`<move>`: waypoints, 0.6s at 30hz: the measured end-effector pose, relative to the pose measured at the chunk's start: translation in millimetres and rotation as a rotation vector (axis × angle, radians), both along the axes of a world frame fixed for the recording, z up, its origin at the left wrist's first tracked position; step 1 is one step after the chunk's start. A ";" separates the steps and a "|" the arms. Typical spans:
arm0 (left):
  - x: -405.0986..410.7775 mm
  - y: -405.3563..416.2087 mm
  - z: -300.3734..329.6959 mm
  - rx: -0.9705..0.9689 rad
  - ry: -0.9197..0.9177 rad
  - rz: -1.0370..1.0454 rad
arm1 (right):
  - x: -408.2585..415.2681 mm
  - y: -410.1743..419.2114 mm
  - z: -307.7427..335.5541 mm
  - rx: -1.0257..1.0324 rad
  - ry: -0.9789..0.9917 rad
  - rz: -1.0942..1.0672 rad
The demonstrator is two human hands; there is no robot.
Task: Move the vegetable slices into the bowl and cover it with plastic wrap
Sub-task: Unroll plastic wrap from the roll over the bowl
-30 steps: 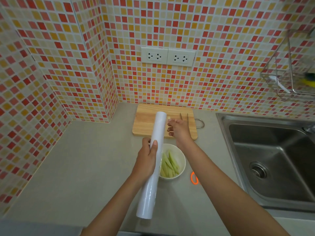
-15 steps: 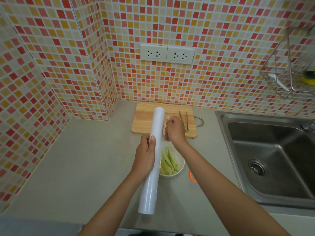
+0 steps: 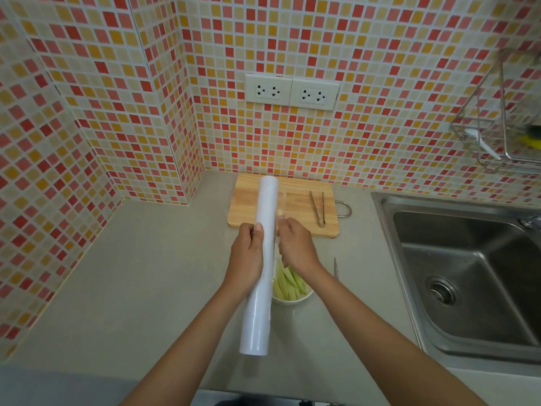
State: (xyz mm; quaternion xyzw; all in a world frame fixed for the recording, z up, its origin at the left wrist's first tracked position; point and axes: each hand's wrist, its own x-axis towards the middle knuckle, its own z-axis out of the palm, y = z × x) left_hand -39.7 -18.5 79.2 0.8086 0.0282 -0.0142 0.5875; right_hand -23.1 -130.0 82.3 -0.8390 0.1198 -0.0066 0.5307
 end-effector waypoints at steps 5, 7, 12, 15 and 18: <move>6.3 2.0 0.7 0.015 -0.009 0.006 | -3.5 -1.5 -1.0 0.018 0.013 0.011; 9.4 2.1 1.8 0.008 -0.004 0.007 | -6.6 -2.9 1.2 0.116 0.016 -0.009; 14.8 -4.2 5.2 0.027 -0.022 0.023 | -15.2 10.1 -3.9 0.071 0.008 -0.015; 20.7 -1.9 8.0 0.032 -0.023 0.026 | -13.1 3.1 -2.6 -0.042 -0.002 -0.023; 25.5 0.2 9.0 0.019 -0.036 0.024 | -15.7 -2.3 0.0 0.079 0.000 -0.027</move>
